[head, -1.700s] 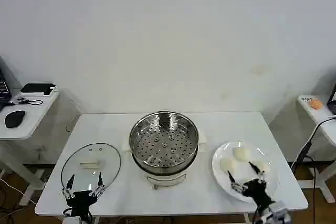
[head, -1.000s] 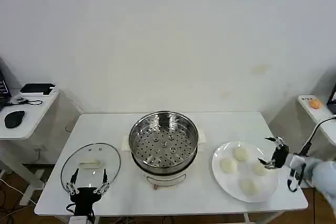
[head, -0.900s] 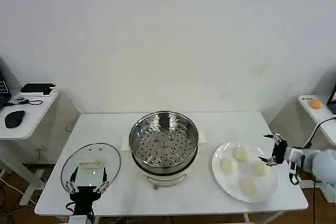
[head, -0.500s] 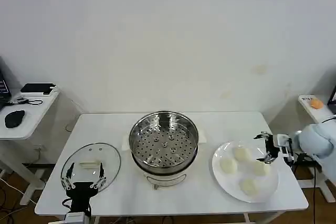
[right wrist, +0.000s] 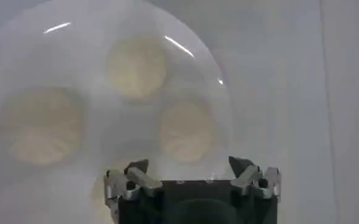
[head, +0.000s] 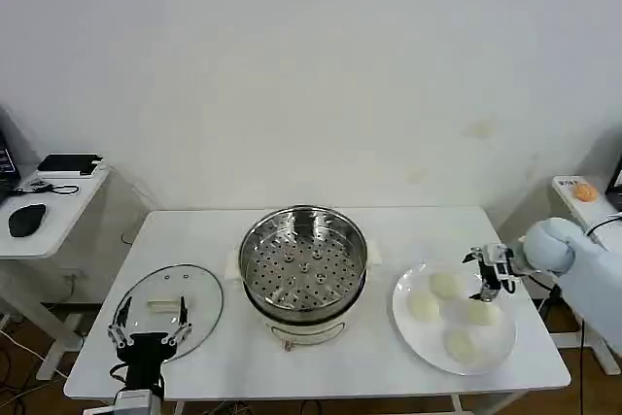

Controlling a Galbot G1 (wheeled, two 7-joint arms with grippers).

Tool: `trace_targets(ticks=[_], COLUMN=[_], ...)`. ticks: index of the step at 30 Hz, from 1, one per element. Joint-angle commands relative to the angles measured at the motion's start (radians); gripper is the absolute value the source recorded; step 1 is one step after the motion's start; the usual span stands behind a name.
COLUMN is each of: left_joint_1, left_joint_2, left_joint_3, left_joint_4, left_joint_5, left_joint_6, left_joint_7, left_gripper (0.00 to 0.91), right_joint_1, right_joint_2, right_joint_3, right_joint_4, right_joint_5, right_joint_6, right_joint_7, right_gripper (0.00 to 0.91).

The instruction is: Take steamed baozi put them in steamer then cover it.

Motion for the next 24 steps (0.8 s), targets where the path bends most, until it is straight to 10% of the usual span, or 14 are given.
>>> trace_targets(ticks=[1, 24], left_joint_1=[0.0, -0.004], left_joint_2=[0.0, -0.004], left_joint_3=[-0.004, -0.004], left_joint_4=[0.0, 0.001], left_joint_5=[0.001, -0.003], left_joint_6=[0.0, -0.002], left_joint_7=[0.001, -0.002], left_gripper=[0.907, 0.907], right_joint_1=[0.044, 0.04], right_joint_2=[0.054, 0.07], right_joint_3=[-0.051, -0.073], right_joint_4=[-0.047, -0.072], right_joint_5=[-0.006, -0.029], right_joint_6=[0.001, -0.02], right_joint_7=[-0.003, 0.006], right_gripper=[0.897, 0.615])
